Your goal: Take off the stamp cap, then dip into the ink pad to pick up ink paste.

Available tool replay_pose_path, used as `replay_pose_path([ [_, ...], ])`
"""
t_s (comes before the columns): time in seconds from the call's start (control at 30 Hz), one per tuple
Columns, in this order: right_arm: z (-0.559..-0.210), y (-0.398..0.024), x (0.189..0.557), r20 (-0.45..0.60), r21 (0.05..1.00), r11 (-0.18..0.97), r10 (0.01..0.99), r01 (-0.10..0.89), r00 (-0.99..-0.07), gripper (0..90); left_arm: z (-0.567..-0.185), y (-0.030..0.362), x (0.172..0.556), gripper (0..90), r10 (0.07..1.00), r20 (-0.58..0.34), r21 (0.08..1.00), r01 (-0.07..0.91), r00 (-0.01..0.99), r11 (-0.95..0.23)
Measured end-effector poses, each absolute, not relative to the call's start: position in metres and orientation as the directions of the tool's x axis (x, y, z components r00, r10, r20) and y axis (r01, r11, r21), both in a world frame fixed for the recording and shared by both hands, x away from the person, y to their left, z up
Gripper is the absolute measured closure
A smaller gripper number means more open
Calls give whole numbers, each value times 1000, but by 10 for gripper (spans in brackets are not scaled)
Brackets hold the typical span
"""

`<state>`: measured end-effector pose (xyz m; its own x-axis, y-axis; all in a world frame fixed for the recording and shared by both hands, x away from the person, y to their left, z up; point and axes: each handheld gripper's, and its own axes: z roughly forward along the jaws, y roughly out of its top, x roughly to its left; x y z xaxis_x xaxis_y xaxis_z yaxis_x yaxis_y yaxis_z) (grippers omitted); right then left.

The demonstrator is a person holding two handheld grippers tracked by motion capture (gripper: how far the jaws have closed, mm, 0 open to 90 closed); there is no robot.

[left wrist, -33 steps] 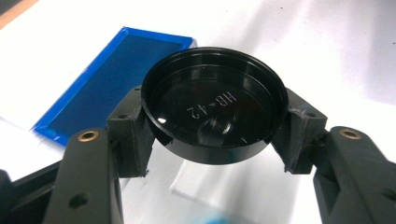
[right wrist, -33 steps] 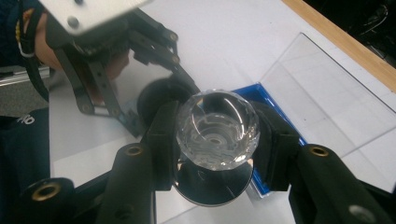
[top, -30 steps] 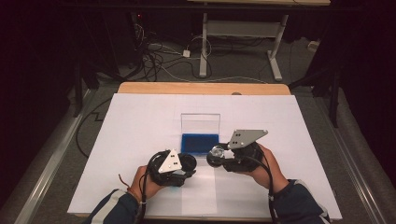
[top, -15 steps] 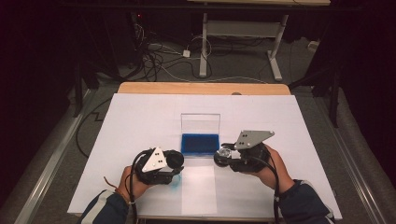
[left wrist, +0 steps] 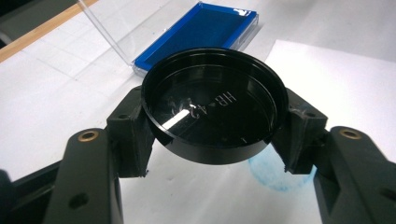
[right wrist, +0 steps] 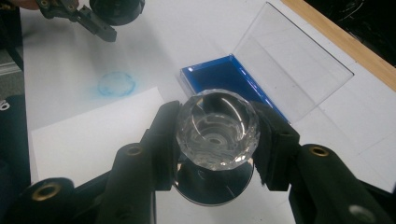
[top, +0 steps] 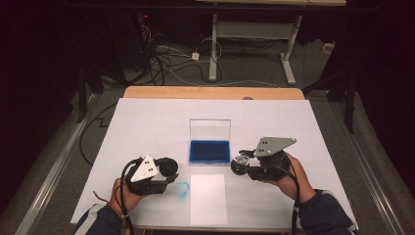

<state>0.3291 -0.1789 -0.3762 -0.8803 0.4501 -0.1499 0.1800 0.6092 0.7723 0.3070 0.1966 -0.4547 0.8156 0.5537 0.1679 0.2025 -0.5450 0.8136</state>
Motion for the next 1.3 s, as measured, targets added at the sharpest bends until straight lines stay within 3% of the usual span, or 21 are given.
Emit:
replay_pose_path([
  [1.3, -379, -176, 331, -159, 768, 618, 442, 171, -883, 564, -468, 227, 285, 366, 599, 168, 795, 252, 783, -552],
])
